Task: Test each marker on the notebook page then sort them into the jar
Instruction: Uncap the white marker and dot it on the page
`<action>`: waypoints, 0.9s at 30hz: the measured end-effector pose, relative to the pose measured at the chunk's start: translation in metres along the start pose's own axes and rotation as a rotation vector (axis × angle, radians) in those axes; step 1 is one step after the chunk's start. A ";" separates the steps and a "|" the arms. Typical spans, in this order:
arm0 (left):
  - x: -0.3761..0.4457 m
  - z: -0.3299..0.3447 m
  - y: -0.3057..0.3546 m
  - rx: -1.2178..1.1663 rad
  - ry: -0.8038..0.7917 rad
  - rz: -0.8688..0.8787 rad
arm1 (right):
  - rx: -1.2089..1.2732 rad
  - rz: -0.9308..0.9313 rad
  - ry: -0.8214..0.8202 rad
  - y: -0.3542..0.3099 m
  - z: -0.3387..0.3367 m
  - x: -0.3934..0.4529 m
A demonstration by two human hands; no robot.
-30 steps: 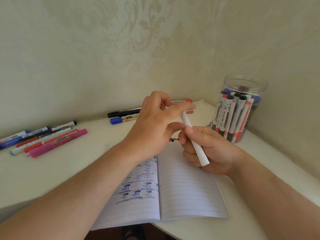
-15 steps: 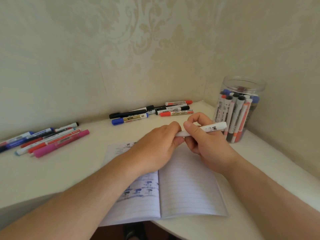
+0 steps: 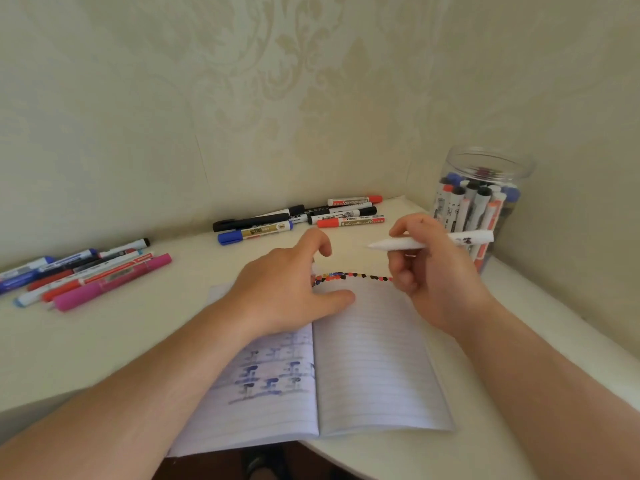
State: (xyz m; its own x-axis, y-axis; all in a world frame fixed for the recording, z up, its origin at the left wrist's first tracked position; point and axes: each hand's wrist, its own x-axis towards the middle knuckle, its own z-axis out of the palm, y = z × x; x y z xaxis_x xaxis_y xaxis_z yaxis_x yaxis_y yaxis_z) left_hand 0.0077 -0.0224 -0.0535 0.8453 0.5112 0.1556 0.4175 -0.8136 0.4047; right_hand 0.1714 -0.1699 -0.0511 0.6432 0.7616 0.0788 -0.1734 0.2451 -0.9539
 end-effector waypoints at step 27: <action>0.001 0.010 -0.004 0.135 -0.040 -0.103 | -0.629 0.062 0.119 0.018 0.013 0.010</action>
State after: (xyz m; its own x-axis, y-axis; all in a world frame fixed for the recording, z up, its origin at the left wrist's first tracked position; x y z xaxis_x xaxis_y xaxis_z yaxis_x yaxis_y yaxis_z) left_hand 0.0102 -0.0217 -0.0634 0.8073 0.5844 0.0821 0.5414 -0.7888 0.2910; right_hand 0.1649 -0.1498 -0.0633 0.7306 0.6826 0.0199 0.2345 -0.2234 -0.9461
